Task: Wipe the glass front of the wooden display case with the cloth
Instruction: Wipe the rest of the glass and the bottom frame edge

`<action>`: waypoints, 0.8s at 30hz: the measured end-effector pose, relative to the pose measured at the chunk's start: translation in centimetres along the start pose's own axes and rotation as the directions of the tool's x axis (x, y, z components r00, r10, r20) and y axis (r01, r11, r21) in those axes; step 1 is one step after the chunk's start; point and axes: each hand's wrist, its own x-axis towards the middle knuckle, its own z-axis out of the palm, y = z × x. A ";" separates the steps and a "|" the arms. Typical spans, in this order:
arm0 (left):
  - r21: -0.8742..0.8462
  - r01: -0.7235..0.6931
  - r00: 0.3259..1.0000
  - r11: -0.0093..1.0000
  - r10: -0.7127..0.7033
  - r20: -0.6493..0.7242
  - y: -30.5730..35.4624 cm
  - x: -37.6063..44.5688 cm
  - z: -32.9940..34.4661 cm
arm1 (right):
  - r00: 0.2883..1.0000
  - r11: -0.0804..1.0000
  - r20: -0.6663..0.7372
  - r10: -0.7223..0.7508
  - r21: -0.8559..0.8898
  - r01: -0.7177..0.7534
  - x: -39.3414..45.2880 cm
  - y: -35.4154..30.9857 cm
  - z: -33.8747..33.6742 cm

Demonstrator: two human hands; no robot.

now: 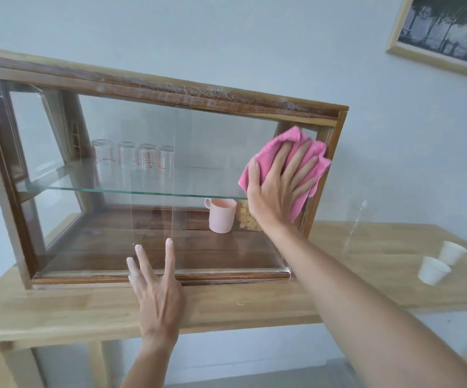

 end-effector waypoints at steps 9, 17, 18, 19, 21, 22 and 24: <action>-0.007 -0.005 1.000 1.000 0.005 -0.008 -0.2 0.3 0.2 | 0.987 0.997 0.155 0.043 -0.073 -0.032 -9.5 4.9 2.7; 0.017 -0.018 1.000 1.000 0.018 -0.016 -0.1 0.3 0.4 | 0.856 0.942 0.413 0.311 -0.252 -0.221 -17.5 5.5 3.8; 0.023 -0.023 1.000 0.999 0.023 -0.014 -0.1 0.2 0.4 | 0.829 0.927 0.435 0.352 -0.287 -0.242 -17.8 4.9 3.8; 0.032 -0.027 1.000 0.999 0.027 -0.012 -0.2 0.2 0.4 | 0.805 0.912 0.453 0.382 -0.325 -0.250 -18.2 4.2 3.6; 0.032 -0.022 1.000 0.999 0.022 -0.012 -0.3 0.2 0.1 | 0.776 0.897 0.482 0.408 -0.370 -0.242 -19.1 2.7 3.3; 0.017 -0.014 1.000 1.000 0.015 -0.016 -0.3 0.3 -0.1 | 0.769 0.903 0.502 0.396 -0.363 -0.228 -19.7 1.9 3.1; -0.019 -0.018 1.000 1.000 0.017 -0.016 -0.8 0.3 -0.4 | 0.788 0.940 0.537 0.300 -0.306 -0.149 -20.9 0.0 2.8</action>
